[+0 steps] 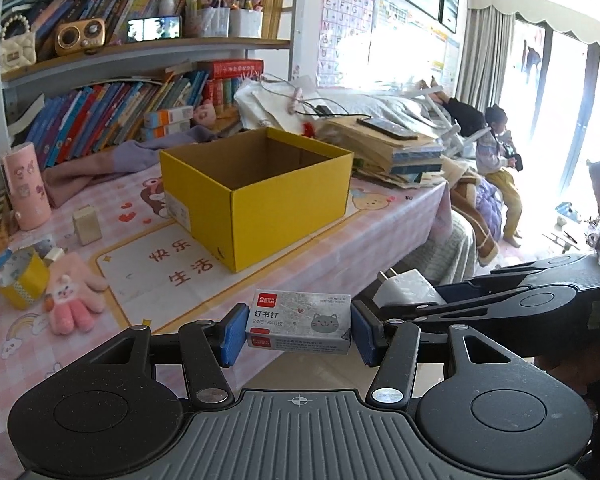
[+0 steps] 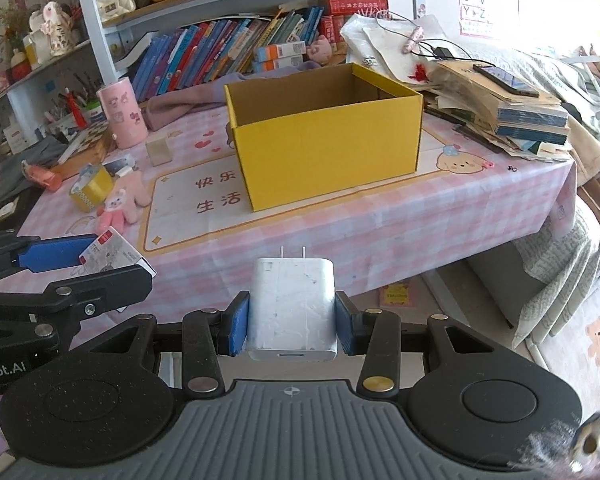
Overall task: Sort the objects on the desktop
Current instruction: 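Carry the charger in the right tool and staple box in the left tool toward the yellow box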
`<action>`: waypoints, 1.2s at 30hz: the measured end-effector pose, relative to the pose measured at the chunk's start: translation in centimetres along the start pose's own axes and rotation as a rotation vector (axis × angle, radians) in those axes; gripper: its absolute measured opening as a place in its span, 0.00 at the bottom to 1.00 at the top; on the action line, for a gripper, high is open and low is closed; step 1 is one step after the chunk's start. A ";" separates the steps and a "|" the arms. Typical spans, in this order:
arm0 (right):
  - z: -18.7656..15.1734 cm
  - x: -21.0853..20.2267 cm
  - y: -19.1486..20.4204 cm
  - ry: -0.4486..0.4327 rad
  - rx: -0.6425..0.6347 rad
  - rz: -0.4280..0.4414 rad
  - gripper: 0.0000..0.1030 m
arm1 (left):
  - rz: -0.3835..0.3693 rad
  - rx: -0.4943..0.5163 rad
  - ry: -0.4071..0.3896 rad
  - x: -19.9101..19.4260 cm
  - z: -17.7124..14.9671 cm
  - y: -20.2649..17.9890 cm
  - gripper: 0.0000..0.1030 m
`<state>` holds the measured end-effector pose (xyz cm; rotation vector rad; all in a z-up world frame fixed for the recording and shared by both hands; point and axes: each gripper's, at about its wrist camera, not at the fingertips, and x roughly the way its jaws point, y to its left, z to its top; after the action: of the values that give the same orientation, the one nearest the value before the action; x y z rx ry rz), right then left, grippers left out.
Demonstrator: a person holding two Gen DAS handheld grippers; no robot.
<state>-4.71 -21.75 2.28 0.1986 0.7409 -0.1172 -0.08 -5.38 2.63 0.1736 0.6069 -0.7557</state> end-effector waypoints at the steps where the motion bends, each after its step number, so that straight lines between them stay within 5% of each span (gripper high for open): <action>1: 0.0 -0.1 -0.2 0.000 0.004 -0.003 0.39 | -0.003 0.000 0.002 0.1 0.0 -0.1 0.52; 21: 0.1 0.4 -2.8 0.024 0.060 -0.063 0.39 | -0.068 0.017 0.019 2.9 1.1 -0.9 0.52; 36: 1.9 2.6 -3.7 0.034 0.055 -0.049 0.39 | -0.042 0.014 0.016 5.1 2.6 -0.3 0.52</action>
<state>-2.15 -25.84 1.39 0.2358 0.7768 -0.1812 3.79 -9.52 1.91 0.1807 0.6217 -0.7996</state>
